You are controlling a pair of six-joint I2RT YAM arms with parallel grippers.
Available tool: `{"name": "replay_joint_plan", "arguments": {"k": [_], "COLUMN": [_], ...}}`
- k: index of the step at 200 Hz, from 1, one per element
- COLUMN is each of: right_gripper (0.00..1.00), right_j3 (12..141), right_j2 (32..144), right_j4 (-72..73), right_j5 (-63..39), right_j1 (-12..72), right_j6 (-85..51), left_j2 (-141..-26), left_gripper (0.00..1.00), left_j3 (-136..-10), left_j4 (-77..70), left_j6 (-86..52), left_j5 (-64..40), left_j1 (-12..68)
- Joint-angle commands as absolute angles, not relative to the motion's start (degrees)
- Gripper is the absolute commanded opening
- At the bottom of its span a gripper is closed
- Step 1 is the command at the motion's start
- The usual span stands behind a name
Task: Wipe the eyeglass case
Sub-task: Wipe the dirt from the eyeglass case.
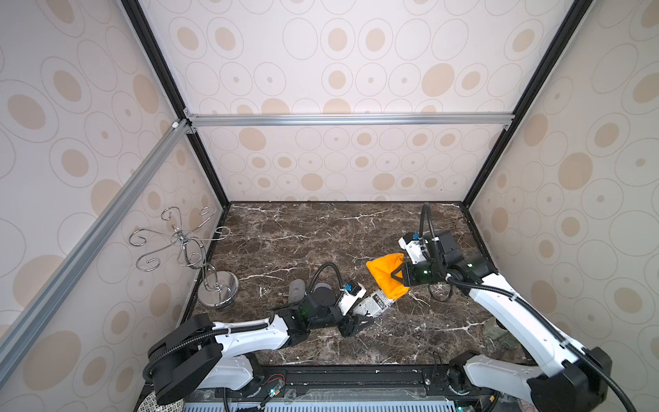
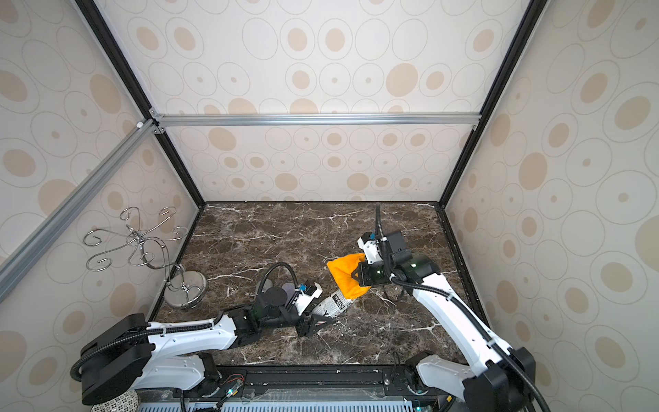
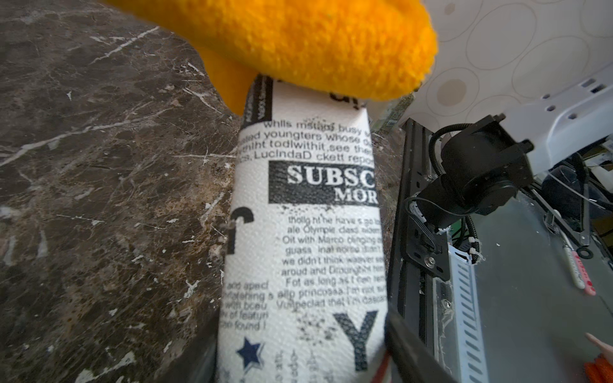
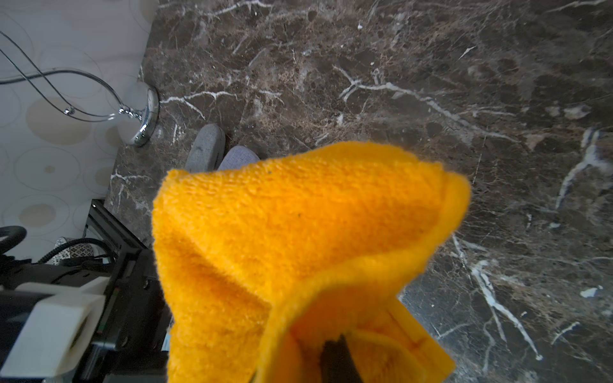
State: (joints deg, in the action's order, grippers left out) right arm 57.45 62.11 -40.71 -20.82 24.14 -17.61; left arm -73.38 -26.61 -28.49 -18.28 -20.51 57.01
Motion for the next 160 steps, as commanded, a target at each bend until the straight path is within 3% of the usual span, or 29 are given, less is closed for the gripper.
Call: {"name": "replay_joint_plan", "arguments": {"k": [1,43,122,160], "right_gripper": [0.00,0.00,0.00,0.00], "right_j3": [53.6,53.1,64.2,63.1], "right_j2": [55.8,54.4,70.0,65.5], "right_j4": [-41.4,-41.3,-38.4,-44.5], "right_j5": [-23.3,-24.4,-30.8,-20.8], "right_j1": [24.2,24.2,21.8,21.7], "right_j6": [-20.1,-21.5,-19.4,-16.3], "left_j2": [-72.5,-73.4,-72.9,-72.8], "left_gripper": [0.46,0.46,0.46,0.46], "left_j3": [-29.8,-30.7,-30.5,-33.9], "left_j4": [-31.2,-30.6,-28.2,-21.8], "left_j6": [-15.8,-15.4,-11.4,-6.1], "left_j5": [-18.4,-19.7,-14.2,-5.1], "left_j1": [56.9,57.4,60.9,63.3]}}
